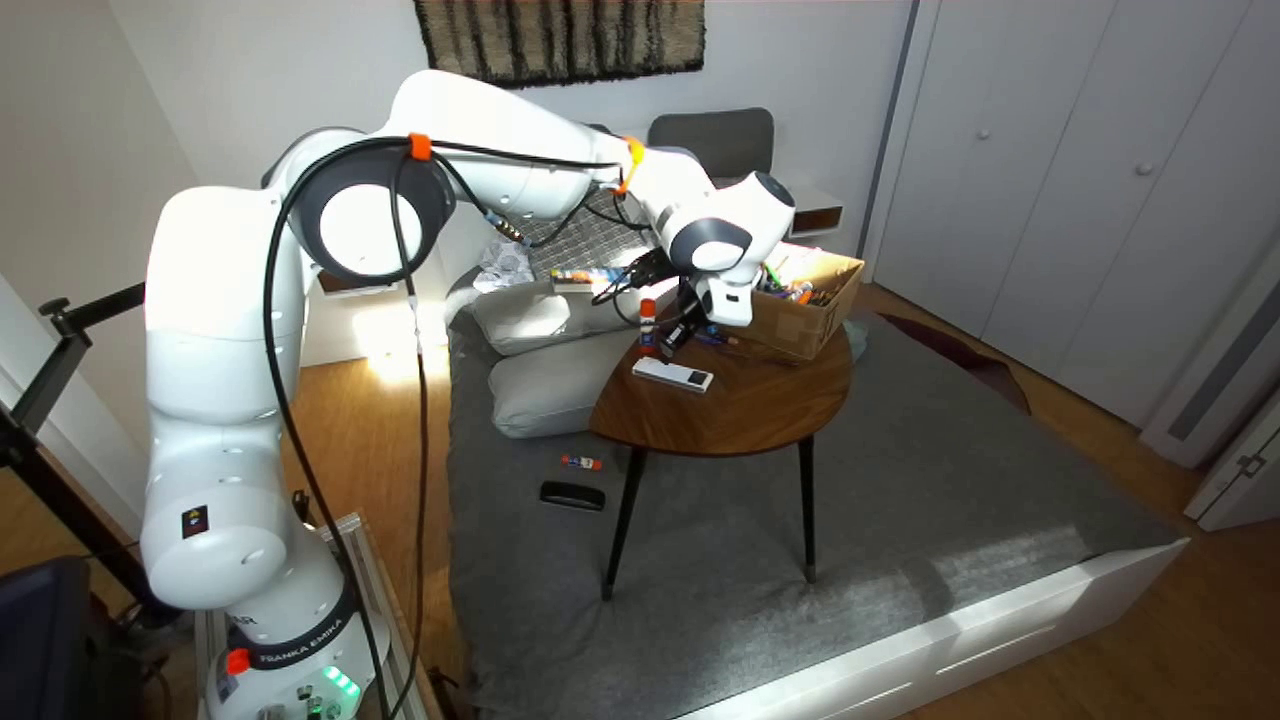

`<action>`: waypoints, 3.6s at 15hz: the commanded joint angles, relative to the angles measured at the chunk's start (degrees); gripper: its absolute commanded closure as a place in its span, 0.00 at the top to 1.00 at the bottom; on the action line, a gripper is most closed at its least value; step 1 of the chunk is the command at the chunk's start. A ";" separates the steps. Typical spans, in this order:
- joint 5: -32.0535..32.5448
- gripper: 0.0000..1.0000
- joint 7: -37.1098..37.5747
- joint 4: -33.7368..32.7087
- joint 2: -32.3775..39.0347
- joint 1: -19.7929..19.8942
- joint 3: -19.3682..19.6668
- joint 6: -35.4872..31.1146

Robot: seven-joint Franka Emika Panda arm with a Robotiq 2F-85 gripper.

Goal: Press three buttons on the white remote

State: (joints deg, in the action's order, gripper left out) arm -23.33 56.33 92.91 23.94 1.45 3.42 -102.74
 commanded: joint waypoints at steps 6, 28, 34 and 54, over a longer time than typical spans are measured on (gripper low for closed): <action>0.81 0.00 0.94 0.23 -2.47 0.85 1.35 0.74; -0.77 0.00 1.08 0.71 -2.39 1.84 1.33 -0.67; 0.25 0.00 1.40 0.90 -1.87 1.57 1.60 -1.82; 1.35 0.00 1.72 1.73 -1.25 1.30 1.83 -3.94</action>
State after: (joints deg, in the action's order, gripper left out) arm -23.02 56.52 93.52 23.34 3.44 5.00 -105.31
